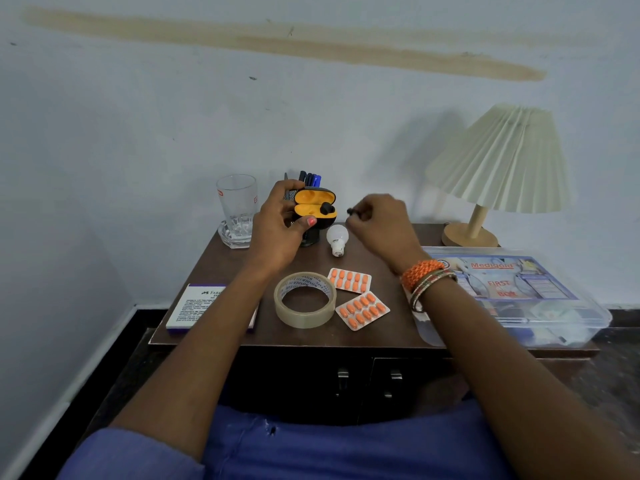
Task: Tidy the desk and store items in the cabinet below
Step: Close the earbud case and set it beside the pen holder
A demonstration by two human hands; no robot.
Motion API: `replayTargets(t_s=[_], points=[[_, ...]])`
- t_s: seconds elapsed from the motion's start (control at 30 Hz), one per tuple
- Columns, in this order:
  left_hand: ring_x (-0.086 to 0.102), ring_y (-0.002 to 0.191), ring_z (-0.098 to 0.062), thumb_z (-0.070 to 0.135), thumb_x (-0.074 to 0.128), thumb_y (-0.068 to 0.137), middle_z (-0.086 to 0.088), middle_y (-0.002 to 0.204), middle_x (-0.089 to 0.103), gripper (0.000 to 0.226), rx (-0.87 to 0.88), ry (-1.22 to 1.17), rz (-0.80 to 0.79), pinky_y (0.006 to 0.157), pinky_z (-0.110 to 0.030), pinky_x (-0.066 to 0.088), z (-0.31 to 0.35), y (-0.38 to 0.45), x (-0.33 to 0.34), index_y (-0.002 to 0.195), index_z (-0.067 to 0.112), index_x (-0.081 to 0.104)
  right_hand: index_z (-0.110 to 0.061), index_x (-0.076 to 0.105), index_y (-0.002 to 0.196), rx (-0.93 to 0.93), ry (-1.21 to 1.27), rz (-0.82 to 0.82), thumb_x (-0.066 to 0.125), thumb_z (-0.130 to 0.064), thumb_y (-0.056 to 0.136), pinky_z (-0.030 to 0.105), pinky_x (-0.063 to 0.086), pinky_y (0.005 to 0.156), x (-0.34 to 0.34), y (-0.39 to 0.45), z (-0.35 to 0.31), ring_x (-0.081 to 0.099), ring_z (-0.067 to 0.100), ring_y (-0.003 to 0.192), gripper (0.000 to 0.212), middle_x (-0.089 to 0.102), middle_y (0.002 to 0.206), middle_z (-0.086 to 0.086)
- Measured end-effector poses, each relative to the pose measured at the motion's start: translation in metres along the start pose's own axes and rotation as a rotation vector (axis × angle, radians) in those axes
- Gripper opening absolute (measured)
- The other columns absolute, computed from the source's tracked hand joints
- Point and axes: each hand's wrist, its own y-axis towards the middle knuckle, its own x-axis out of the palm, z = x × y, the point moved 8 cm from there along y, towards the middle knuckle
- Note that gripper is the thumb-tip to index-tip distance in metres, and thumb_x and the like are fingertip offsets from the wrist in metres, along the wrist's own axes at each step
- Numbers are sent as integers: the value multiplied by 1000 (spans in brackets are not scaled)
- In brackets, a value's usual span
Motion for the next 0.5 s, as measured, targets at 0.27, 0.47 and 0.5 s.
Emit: replayTargets(t_s=[0.27, 0.47, 0.5], points=[[63, 105, -20, 3, 66, 83, -6, 114, 65, 51, 22, 68, -24, 94, -36, 52, -3, 0, 4, 126, 23, 47, -1, 65, 87, -102, 329, -11, 43, -18, 95, 36, 50, 59, -14, -3, -31, 56, 25, 68, 29, 64, 79, 13], [63, 104, -16, 3, 66, 83, -6, 113, 66, 52, 63, 85, -66, 95, -33, 51, 0, -2, 13, 127, 22, 47, -3, 64, 98, -249, 212, -93, 46, -20, 100, 5, 38, 60, 0, -9, -39, 52, 5, 69, 25, 64, 83, 5], [64, 103, -16, 3, 66, 83, -7, 112, 66, 52, 68, 83, -72, 94, -32, 51, 1, -2, 14, 127, 23, 47, -4, 65, 99, -266, 214, -94, 48, -19, 99, 4, 39, 61, 0, -9, -40, 55, 8, 72, 23, 66, 85, 6]])
